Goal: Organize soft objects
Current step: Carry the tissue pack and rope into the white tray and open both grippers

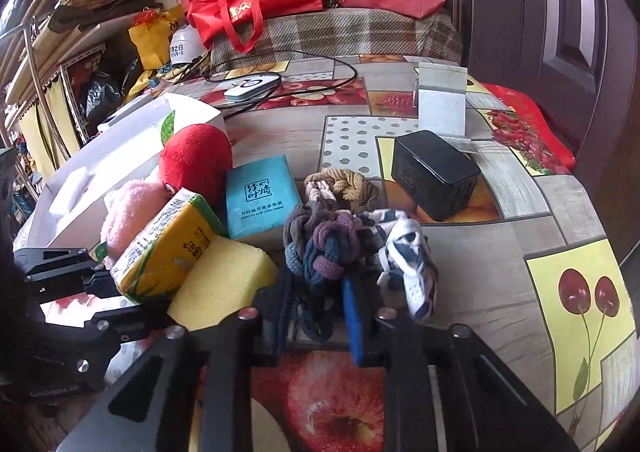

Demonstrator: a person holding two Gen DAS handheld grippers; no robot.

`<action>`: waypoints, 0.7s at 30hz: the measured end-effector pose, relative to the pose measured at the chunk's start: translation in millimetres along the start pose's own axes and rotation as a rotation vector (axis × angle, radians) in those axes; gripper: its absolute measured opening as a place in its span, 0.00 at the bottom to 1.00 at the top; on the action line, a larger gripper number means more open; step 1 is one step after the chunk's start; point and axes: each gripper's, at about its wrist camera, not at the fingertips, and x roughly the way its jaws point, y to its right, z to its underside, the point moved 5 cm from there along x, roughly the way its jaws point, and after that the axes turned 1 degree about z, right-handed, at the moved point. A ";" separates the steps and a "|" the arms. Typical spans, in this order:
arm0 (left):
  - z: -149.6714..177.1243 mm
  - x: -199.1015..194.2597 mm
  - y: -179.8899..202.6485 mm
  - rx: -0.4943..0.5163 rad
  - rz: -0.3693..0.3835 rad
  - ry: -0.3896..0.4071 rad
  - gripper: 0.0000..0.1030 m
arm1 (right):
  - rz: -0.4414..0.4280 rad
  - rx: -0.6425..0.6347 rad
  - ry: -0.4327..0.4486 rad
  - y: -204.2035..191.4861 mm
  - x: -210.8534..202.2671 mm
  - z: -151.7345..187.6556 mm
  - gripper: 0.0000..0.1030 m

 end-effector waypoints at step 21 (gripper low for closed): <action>7.4 -97.5 8.3 0.092 -0.127 0.451 0.21 | 0.036 -0.056 0.425 -38.9 -104.1 12.2 0.14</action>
